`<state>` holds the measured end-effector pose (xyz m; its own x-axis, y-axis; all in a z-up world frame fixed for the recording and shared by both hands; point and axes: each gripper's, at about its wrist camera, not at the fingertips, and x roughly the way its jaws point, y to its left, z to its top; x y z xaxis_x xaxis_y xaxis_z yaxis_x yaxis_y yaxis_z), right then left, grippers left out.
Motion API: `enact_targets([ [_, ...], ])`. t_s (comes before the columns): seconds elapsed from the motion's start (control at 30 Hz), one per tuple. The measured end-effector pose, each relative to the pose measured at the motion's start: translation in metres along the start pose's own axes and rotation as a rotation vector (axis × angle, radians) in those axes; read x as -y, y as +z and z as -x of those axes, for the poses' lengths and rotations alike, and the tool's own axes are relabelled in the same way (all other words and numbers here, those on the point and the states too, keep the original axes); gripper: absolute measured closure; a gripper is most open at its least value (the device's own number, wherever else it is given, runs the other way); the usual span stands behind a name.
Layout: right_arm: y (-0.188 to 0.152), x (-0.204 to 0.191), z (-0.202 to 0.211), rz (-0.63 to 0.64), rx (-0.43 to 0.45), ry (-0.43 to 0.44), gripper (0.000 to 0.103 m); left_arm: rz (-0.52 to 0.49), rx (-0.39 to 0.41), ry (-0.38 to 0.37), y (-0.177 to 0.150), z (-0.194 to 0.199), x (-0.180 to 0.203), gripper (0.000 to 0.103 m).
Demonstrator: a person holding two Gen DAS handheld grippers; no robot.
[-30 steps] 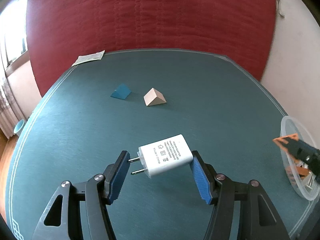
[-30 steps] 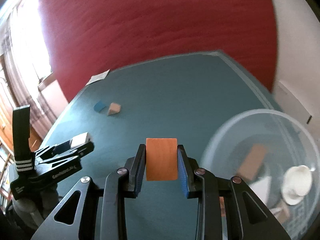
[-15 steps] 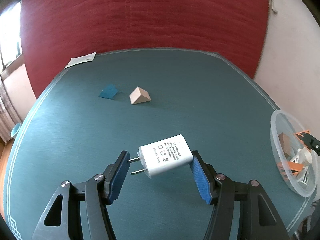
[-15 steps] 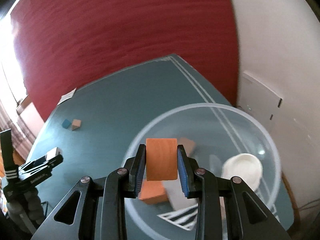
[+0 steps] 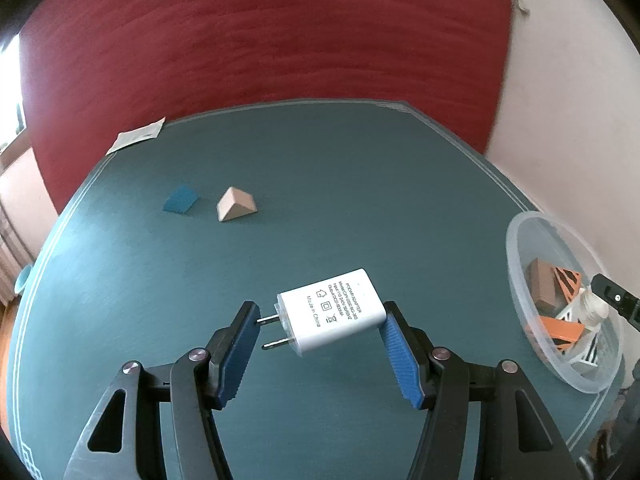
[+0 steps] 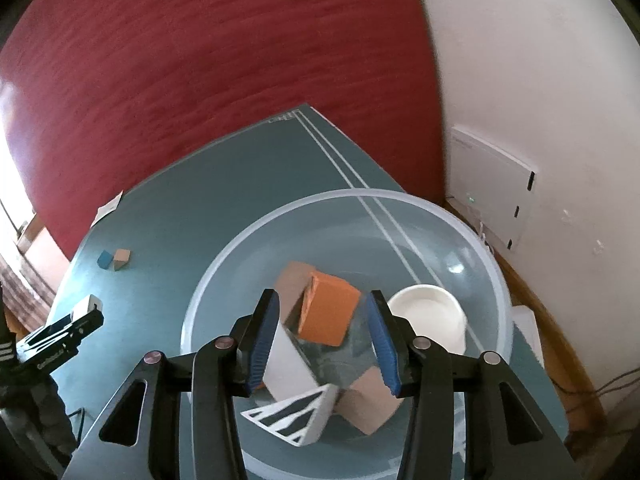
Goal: Organize rigid objects
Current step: 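Open the right gripper over the bin to drop the orange block while the left gripper holds the charger, then lower the white charger into the bin and open the left gripper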
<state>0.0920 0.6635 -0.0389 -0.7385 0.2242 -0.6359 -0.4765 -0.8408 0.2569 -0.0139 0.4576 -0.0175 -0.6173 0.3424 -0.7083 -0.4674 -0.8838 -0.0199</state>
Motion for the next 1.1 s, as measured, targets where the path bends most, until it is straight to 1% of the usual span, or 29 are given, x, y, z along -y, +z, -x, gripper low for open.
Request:
enact_targets([
  [0.13,-0.001,0.005,0.000,-0.012,0.004,-0.003,0.056,-0.025,0.000,-0.011,0.003,-0.003,0.010,0.038],
  [0.37,-0.001,0.008,0.004,-0.014,0.021,-0.010,0.056,-0.068,-0.004,-0.060,0.010,-0.008,0.026,0.038],
  [0.4,-0.001,0.008,0.004,-0.015,0.021,-0.009,0.056,-0.073,-0.002,-0.065,0.007,-0.004,0.031,0.038],
  [0.67,0.000,0.011,0.004,-0.026,0.024,-0.003,0.055,-0.143,0.043,-0.140,0.017,0.003,0.062,0.038],
  [0.77,0.001,0.011,0.005,-0.031,0.027,-0.001,0.054,-0.171,0.055,-0.165,0.019,0.004,0.076,0.038],
  [0.9,0.001,0.013,0.007,-0.041,0.038,0.001,0.049,-0.212,0.057,-0.192,0.017,0.005,0.092,0.038],
  [1.1,0.003,0.016,0.008,-0.056,0.047,-0.006,0.049,-0.266,0.061,-0.239,0.017,0.002,0.111,0.038],
])
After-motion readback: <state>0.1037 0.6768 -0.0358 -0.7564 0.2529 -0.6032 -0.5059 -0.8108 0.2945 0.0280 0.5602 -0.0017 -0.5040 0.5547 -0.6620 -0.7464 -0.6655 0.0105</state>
